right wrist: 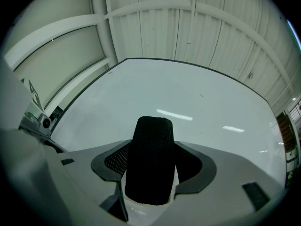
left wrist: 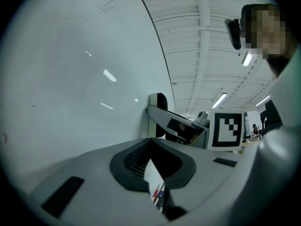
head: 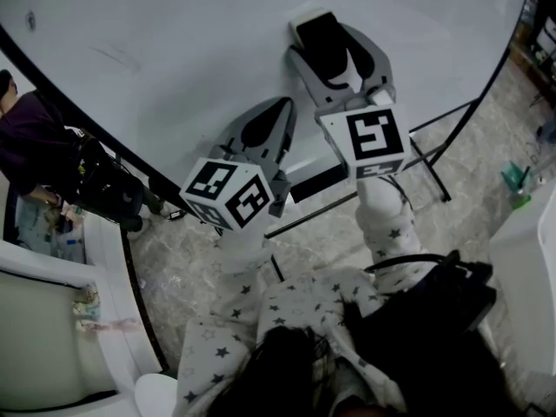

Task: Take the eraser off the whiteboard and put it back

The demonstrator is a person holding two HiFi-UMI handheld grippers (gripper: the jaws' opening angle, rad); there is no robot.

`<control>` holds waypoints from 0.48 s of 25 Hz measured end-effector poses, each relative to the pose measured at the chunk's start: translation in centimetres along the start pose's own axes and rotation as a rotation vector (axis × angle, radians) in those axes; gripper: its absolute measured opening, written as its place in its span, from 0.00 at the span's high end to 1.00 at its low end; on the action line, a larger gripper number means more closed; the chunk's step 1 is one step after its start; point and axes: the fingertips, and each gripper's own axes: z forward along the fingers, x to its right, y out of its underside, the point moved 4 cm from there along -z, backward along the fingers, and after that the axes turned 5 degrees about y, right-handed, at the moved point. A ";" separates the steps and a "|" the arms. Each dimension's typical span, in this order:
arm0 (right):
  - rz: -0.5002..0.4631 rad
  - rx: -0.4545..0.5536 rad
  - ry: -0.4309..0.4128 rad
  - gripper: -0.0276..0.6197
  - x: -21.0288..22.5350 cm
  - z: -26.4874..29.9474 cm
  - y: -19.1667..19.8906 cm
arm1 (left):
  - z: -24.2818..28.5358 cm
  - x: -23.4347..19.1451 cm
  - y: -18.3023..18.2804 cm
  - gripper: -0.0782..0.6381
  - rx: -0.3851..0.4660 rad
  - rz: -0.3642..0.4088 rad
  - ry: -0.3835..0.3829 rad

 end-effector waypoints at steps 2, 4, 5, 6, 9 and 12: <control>0.006 0.002 -0.005 0.55 0.0 0.2 0.0 | 0.0 -0.2 0.1 0.89 0.000 -0.002 -0.003; 0.019 0.003 -0.008 0.55 0.1 0.5 0.2 | 0.1 -0.3 0.1 0.89 -0.001 -0.004 -0.002; 0.029 0.004 -0.012 0.52 0.2 0.6 0.3 | 0.2 -0.3 0.1 0.89 -0.002 -0.004 0.000; 0.042 0.007 -0.019 0.48 0.2 0.7 0.4 | 0.2 -0.2 0.2 0.89 -0.002 -0.004 0.002; 0.065 0.024 -0.029 0.43 -0.1 0.5 -0.1 | 0.3 0.0 0.1 0.89 -0.001 -0.004 0.007; 0.074 0.040 -0.012 0.43 0.1 0.2 -0.2 | 0.2 -0.2 -0.1 0.89 0.001 -0.005 0.005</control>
